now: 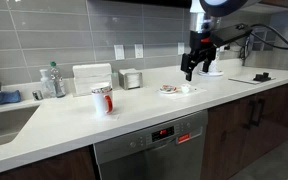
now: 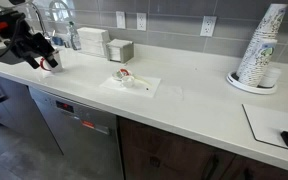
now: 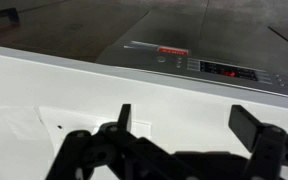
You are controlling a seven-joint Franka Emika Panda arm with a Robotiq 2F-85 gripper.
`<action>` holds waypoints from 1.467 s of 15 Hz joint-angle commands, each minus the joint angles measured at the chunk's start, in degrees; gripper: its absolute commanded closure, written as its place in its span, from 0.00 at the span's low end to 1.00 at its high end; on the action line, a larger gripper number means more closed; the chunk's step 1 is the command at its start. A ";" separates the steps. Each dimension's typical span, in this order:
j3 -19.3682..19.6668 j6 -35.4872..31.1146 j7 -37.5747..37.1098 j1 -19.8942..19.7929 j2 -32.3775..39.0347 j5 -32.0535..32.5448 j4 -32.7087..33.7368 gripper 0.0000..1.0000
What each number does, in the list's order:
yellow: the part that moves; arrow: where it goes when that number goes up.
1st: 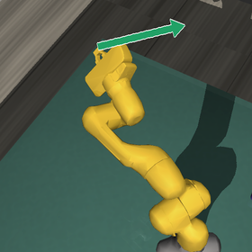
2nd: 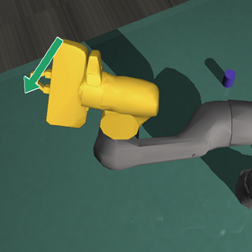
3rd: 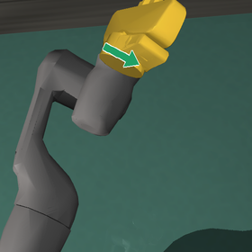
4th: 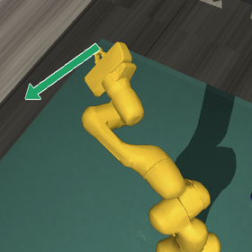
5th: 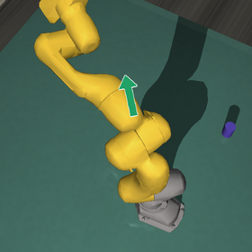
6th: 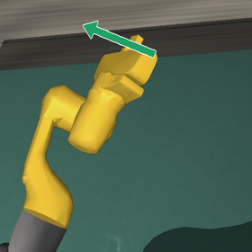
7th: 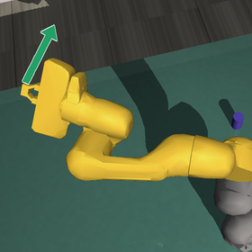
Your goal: Remove the coffee pod from the white teacup and put it on the counter
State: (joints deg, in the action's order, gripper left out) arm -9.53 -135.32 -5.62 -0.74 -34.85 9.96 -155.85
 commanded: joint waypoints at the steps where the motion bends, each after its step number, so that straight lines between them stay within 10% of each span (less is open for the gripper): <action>1: 0.63 0.18 -0.38 0.64 0.06 0.50 0.09 0.00; 14: 0.63 0.17 -0.38 0.64 0.06 0.50 0.09 0.00; 22: 7.50 -8.15 14.97 -2.07 15.56 6.71 11.99 0.00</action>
State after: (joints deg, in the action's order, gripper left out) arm -5.05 -144.05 2.99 -2.60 -28.49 14.84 -150.99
